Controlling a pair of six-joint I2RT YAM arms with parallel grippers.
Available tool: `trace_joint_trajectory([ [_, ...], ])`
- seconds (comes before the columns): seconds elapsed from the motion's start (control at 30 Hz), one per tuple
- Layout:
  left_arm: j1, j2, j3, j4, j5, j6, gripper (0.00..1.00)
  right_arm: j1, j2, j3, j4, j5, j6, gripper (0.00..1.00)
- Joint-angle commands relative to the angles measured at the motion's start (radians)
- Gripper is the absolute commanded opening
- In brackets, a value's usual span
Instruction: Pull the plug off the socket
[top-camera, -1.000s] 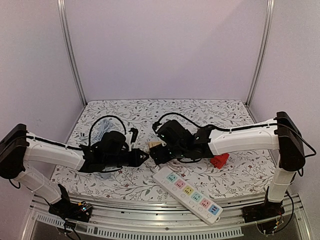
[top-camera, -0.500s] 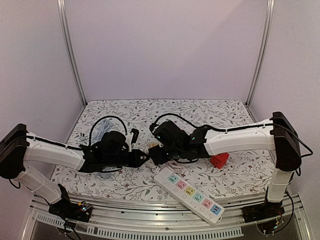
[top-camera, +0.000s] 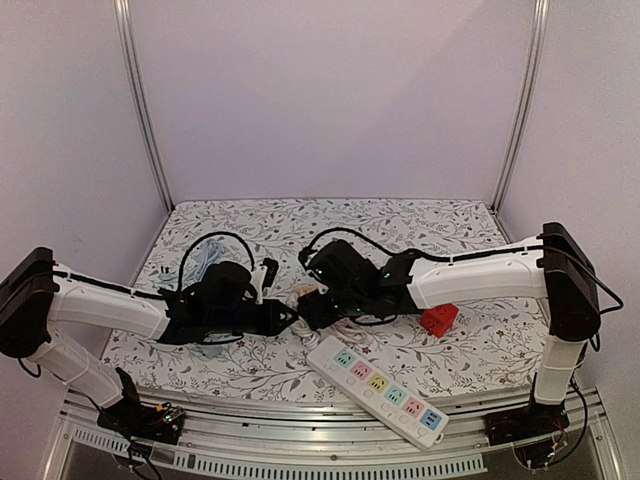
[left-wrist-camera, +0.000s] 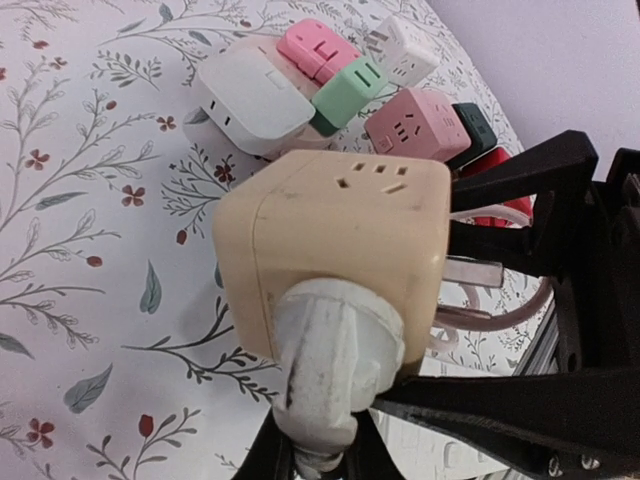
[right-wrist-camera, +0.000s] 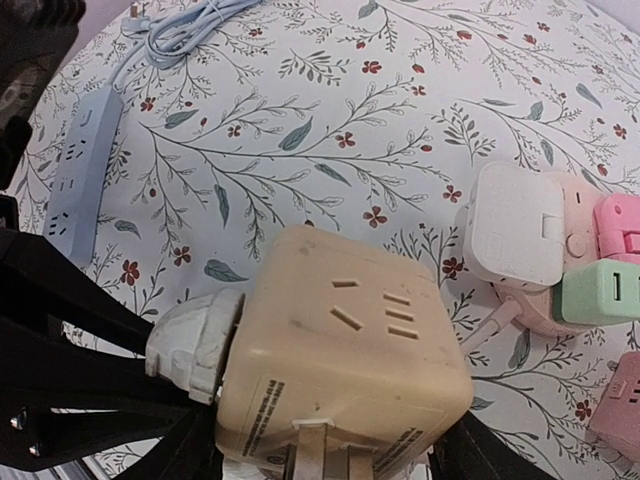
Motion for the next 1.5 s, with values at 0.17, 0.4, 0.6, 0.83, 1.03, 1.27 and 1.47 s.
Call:
trace_joint_trajectory([
  [0.17, -0.015, -0.057, 0.069, 0.224, 0.177, 0.013, 0.0, -0.052, 0.026, -0.045, -0.005, 0.06, -0.068, 0.64],
  [0.4, -0.012, -0.063, 0.071, 0.239, 0.225, 0.011, 0.0, -0.055, 0.001, -0.074, 0.011, 0.029, -0.139, 0.66],
  [0.6, -0.012, -0.056, 0.064, 0.25, 0.231, -0.001, 0.0, -0.077, -0.028, -0.122, 0.1, -0.029, -0.082, 0.71],
  [0.83, -0.003, -0.058, 0.049, 0.273, 0.26, -0.027, 0.0, -0.125, -0.084, -0.203, 0.235, -0.134, -0.042, 0.74],
  [1.03, 0.008, -0.044, 0.041, 0.317, 0.315, -0.063, 0.0, -0.141, -0.125, -0.262, 0.327, -0.227, -0.068, 0.78],
  [1.27, 0.011, -0.024, 0.057, 0.303, 0.381, -0.066, 0.0, -0.141, -0.133, -0.268, 0.379, -0.235, -0.097, 0.73],
  [1.47, 0.011, -0.005, 0.078, 0.278, 0.435, -0.07, 0.0, -0.141, -0.172, -0.271, 0.398, -0.287, -0.147, 0.69],
])
